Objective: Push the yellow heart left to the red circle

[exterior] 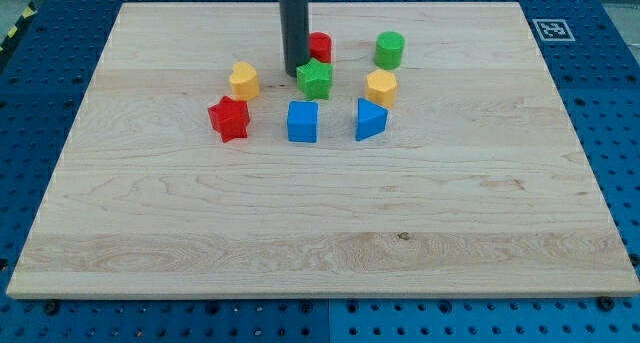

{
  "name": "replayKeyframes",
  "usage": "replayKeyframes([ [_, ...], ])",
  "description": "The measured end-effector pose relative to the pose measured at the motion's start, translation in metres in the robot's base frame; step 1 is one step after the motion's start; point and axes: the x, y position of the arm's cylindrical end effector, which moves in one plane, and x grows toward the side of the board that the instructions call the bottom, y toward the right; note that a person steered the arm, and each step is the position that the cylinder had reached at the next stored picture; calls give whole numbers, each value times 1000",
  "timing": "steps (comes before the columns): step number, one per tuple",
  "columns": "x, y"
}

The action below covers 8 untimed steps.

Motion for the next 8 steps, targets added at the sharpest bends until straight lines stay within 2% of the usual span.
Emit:
replayKeyframes([
  [1, 3, 0],
  [3, 7, -43],
  [6, 46, -40],
  [8, 55, -46],
])
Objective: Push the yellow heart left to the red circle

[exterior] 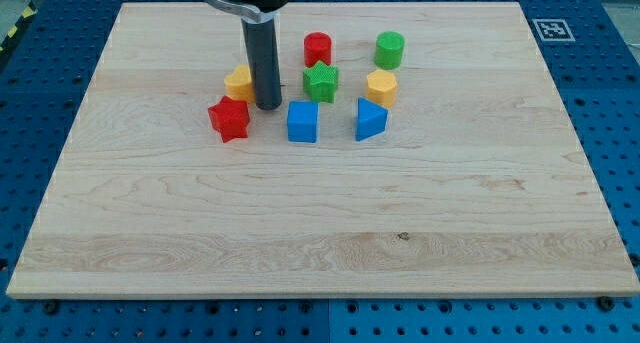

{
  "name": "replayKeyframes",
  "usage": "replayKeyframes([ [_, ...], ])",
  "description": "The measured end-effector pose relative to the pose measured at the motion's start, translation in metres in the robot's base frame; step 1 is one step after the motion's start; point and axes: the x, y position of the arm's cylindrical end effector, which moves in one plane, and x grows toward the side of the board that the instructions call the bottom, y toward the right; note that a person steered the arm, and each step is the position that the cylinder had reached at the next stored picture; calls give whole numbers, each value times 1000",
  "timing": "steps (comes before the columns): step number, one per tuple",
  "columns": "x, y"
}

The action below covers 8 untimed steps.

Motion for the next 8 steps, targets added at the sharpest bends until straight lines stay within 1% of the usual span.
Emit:
replayKeyframes([
  [2, -3, -18],
  [4, -28, -18],
  [6, -13, -29],
  [7, -13, -43],
  [8, -26, -55],
])
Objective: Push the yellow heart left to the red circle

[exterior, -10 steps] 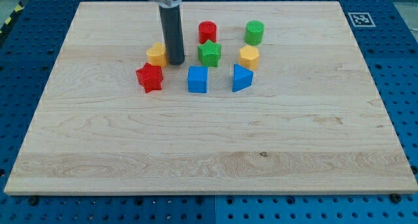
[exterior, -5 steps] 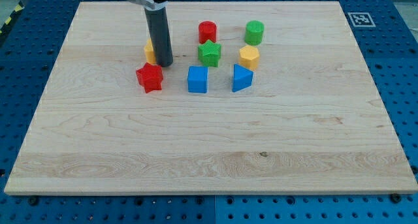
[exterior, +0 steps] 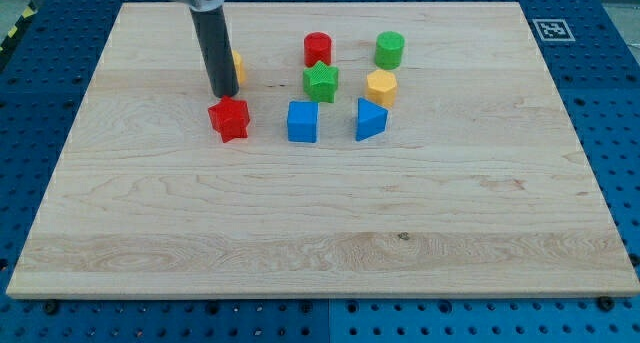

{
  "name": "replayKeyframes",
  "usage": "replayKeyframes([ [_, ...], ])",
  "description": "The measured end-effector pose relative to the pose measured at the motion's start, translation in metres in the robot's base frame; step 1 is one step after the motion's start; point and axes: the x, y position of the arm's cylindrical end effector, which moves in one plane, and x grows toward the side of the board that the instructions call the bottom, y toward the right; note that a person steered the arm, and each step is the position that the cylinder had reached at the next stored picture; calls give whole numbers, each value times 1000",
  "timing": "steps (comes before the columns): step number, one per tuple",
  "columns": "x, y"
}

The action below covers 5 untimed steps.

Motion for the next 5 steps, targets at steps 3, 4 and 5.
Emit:
replayKeyframes([
  [3, -21, -20],
  [4, -30, -22],
  [5, -34, -20],
])
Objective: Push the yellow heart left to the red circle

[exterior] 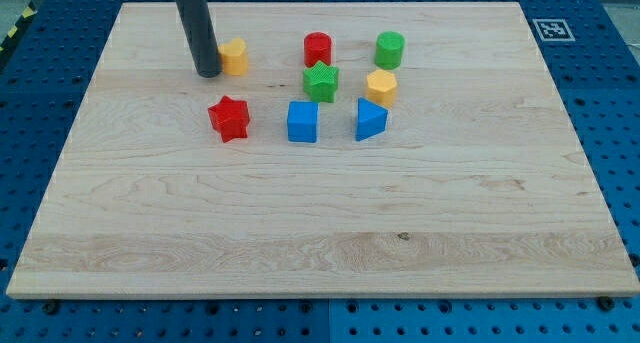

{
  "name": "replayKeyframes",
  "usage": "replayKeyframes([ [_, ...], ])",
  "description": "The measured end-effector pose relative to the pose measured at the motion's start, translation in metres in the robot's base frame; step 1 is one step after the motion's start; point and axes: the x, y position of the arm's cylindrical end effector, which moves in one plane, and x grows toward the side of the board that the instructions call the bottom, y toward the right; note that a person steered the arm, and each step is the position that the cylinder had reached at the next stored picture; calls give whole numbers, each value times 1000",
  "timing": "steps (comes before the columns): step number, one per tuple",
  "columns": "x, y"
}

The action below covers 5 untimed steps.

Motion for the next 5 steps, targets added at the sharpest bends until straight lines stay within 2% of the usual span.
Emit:
replayKeyframes([
  [2, -16, 9],
  [3, -16, -5],
  [4, 6, -38],
  [5, 55, -48],
])
